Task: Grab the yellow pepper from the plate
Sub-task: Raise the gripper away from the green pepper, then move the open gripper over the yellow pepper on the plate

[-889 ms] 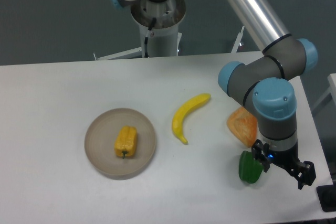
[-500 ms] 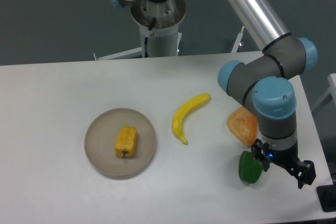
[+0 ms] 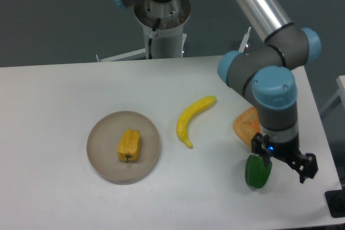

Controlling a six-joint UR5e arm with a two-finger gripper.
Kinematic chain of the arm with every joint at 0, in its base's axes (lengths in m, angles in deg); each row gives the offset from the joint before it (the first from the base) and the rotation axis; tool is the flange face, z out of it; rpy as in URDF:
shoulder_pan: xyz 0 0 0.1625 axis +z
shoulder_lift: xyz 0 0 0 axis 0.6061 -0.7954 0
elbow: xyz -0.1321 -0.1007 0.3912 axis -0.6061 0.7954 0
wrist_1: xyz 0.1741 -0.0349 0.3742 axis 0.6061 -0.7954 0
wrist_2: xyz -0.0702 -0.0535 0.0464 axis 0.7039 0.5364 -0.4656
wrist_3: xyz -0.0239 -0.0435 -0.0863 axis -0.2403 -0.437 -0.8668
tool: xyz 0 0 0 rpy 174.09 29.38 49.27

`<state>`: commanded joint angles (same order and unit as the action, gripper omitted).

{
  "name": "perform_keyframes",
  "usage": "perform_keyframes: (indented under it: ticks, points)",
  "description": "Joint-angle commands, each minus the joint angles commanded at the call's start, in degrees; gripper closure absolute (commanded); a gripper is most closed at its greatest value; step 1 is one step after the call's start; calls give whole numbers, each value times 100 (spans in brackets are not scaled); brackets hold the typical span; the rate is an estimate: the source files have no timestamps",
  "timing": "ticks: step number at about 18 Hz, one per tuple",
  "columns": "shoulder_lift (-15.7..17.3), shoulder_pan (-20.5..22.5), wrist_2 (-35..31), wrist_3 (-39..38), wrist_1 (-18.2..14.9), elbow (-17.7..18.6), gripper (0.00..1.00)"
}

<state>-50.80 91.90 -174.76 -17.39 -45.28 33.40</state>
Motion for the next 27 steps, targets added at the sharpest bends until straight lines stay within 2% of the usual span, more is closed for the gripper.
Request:
perform_keyframes:
  ticks: [2, 3, 7, 10, 11, 13, 17, 20, 27]
  points:
    - [264, -132, 52, -387, -290, 168, 0]
    - [457, -150, 244, -684, -326, 316, 0]
    - [1072, -185, 1219, -1765, -326, 1001, 0]
    - [1328, -500, 1494, -2505, -318, 1406, 0]
    - [1494, -588, 1512, -2655, -283, 1678, 0]
    - [1601, -834, 1494, -2901, -247, 2048, 0]
    - [1619, -1230, 1442, -3394, 165, 2593, 0]
    - [1549, -1564, 1415, -3631, 333, 2813, 0]
    - [1285, -1819, 1415, -3649, 544, 2884, 0]
